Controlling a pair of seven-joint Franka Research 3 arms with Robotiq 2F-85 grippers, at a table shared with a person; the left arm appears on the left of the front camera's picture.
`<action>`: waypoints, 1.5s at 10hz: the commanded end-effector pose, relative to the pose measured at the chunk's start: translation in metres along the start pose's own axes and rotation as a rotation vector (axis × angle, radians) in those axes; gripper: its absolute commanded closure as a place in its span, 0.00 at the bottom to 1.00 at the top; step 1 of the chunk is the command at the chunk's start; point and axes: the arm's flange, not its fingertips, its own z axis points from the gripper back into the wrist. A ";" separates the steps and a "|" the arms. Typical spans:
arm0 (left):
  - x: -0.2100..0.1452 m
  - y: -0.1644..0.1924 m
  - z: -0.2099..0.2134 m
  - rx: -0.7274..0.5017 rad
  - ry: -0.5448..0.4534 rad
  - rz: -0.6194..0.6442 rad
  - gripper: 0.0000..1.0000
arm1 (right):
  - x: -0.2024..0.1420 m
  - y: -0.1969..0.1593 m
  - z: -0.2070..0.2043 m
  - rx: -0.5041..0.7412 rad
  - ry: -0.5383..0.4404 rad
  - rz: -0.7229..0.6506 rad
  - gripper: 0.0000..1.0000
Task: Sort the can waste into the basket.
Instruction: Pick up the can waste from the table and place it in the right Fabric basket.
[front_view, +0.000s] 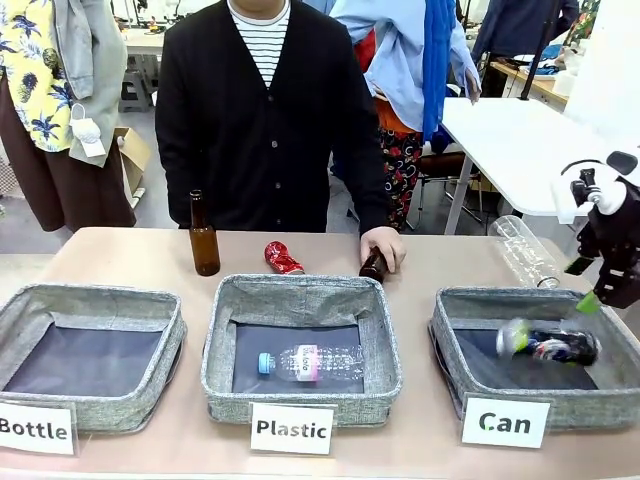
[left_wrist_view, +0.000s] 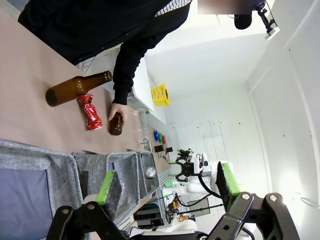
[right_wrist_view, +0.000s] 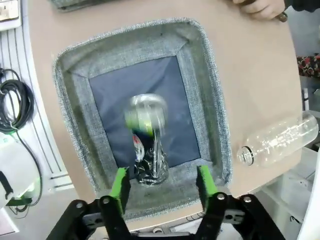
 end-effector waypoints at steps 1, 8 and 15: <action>-0.001 0.001 0.001 -0.011 0.005 -0.022 0.00 | 0.001 -0.006 0.000 0.005 -0.009 -0.013 0.00; -0.001 0.001 0.001 -0.011 0.005 -0.022 0.00 | 0.009 -0.037 0.007 0.135 -0.641 -0.397 0.00; 0.015 -0.087 0.096 -0.317 -0.124 -0.006 0.00 | 0.009 -0.047 0.008 0.663 -0.888 -0.501 0.00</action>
